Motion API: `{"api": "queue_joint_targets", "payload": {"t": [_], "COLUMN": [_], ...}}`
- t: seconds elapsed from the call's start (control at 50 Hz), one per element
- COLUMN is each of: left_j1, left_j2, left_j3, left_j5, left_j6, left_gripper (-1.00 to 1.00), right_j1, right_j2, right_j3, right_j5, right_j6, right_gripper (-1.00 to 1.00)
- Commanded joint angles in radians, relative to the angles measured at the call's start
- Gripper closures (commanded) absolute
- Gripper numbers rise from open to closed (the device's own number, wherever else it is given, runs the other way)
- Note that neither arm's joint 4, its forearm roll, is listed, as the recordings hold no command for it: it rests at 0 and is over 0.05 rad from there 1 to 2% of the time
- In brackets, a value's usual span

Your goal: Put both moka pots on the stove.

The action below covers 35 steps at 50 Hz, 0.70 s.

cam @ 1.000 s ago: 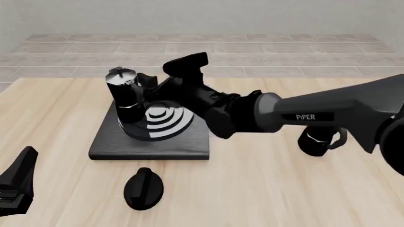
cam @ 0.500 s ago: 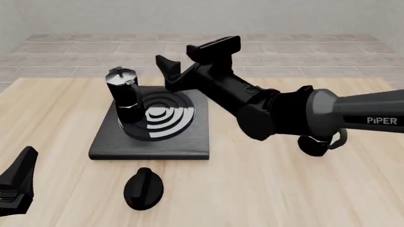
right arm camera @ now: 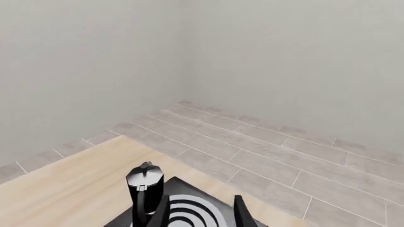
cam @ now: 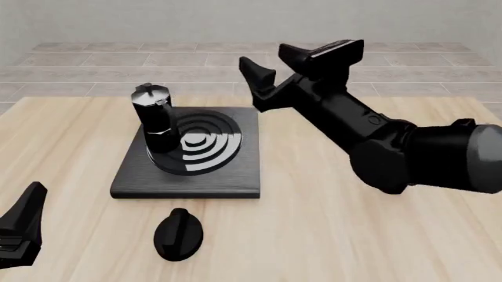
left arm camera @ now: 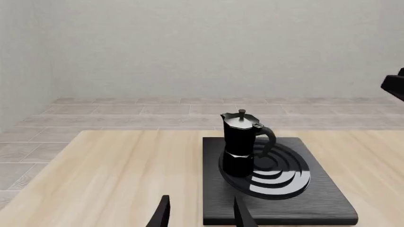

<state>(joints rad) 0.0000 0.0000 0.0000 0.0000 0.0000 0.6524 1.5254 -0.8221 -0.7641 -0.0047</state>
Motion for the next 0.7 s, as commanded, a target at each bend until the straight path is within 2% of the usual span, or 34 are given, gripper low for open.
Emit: {"api": "queue_joint_targets", "payload": {"t": [0.02,0.26,0.44,0.56,0.7], "left_j1": [0.0,0.0,0.0,0.0,0.0], "left_j2": [0.0,0.0,0.0,0.0,0.0], "left_j3": [0.0,0.0,0.0,0.0,0.0], "left_j5": [0.0,0.0,0.0,0.0,0.0], "left_j6": [0.0,0.0,0.0,0.0,0.0], "left_gripper": [-1.0,-1.0,-1.0,-1.0,-1.0], "right_j1": [-0.045,-0.08,-0.102,-0.146,-0.18], "right_j2": [-0.123,-0.225,-0.314,-0.365,-0.396], "right_j3": [0.103,0.186,0.216,0.236,0.271], "right_j5": [-0.01,0.018,0.086,0.133,0.145], "right_j6": [-0.005,-0.002,-0.007,0.001,-0.022], "right_gripper": [-1.0,-1.0,-1.0,-1.0,-1.0]}}
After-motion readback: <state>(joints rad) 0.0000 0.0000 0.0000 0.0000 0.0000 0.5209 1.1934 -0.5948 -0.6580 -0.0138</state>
